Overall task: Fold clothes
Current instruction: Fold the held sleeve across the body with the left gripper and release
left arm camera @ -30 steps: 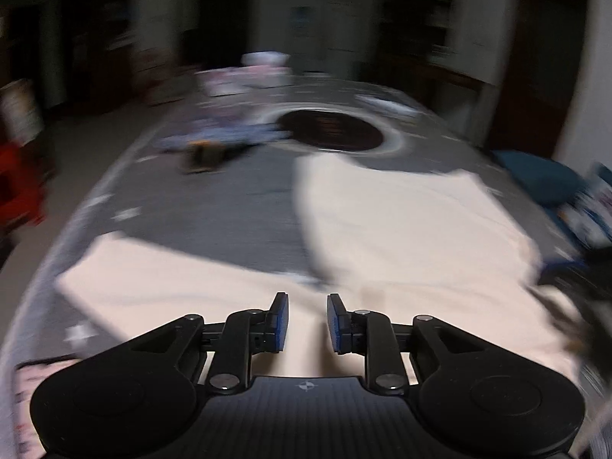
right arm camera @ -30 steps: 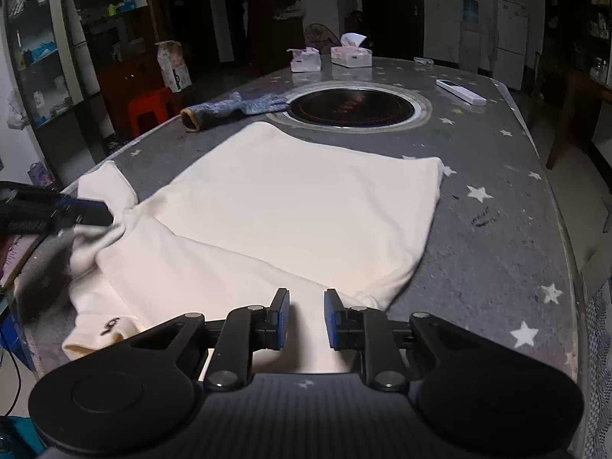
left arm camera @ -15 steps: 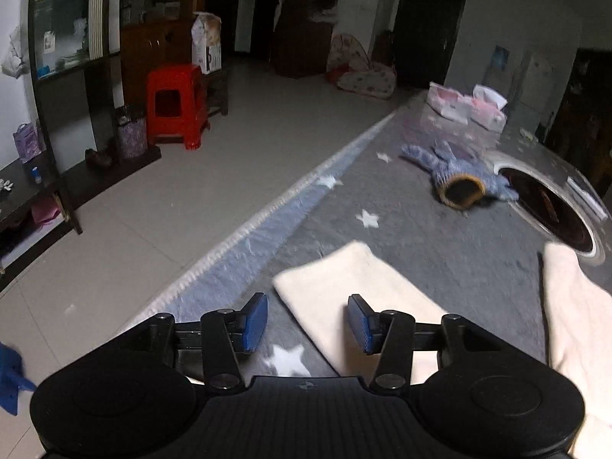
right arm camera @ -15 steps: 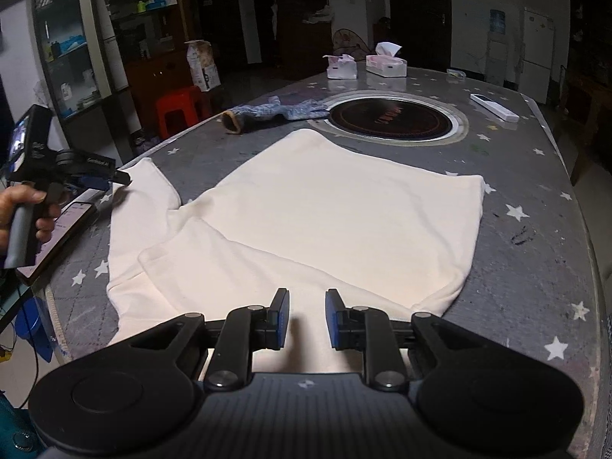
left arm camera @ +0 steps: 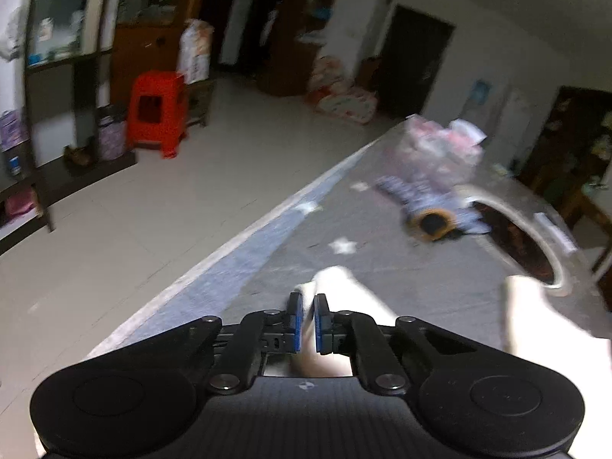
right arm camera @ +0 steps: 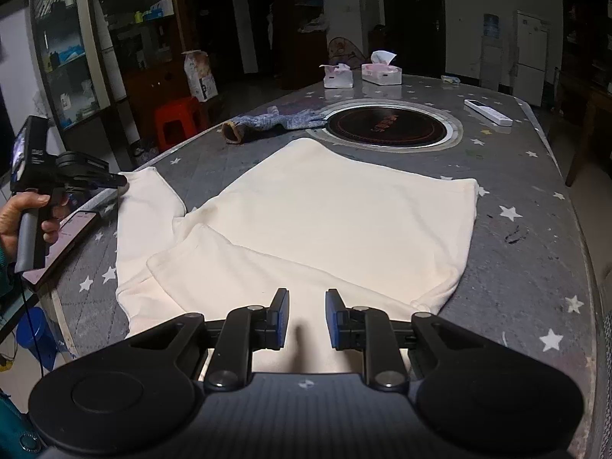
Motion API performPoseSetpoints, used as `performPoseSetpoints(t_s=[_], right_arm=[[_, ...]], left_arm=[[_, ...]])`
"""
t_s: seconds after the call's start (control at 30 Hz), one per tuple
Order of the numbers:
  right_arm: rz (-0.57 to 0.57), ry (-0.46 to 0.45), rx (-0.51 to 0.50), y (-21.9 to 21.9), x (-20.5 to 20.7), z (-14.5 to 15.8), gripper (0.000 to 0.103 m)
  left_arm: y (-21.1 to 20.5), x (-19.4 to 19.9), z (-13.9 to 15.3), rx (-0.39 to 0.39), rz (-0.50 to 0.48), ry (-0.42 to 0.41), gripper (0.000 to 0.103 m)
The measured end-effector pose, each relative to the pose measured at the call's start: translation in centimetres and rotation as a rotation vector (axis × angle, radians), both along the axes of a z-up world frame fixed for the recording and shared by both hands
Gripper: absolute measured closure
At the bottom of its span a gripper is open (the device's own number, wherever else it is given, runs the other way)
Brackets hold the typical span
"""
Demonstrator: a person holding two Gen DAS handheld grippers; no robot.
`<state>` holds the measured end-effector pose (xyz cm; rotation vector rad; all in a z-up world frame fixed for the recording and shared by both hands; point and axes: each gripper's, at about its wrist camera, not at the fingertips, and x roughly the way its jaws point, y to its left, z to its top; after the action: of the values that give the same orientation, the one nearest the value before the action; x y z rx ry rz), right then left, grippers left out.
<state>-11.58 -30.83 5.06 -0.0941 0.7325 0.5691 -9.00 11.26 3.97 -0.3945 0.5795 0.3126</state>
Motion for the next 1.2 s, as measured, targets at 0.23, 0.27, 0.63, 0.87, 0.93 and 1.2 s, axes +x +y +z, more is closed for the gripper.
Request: performPoseSetpoints(t_s=[0.23, 0.27, 0.63, 0.87, 0.93, 1.2], right_arm=[[-0.045, -0.008, 0.037, -1.4, -0.5, 0.3, 0.083], [-0.052, -0.009, 0.041, -1.6, -0.6, 0.4, 0.083], [-0.129, 0.006, 0.092, -4.3, -1.3, 0.3, 0.083], [-0.151, 0.03, 0.104, -5.1, -1.6, -0.2, 0.083], [-0.151, 0.032, 0.108, -5.1, -1.5, -0.3, 0.083], [-0.107, 0.072, 0.108, -3.3, 0.2, -1.3, 0.083]], left_arm=[[-7.1, -2.1, 5.4, -0.063, -0.329, -0.162, 0.097], [-8.4, -2.2, 5.9, -0.073, -0.38, -0.182, 0.097], [-21.6, -1.9, 4.6, -0.173, -0.809, -0.192, 0.096], [-25.1, -1.9, 0.9, -0.179, -0.973, -0.025, 0.087], [-24.9, -2.5, 1.0, -0.145, -0.999, -0.023, 0.087], [-18.9, -2.6, 1.3, -0.012, -0.84, 0.001, 0.078]])
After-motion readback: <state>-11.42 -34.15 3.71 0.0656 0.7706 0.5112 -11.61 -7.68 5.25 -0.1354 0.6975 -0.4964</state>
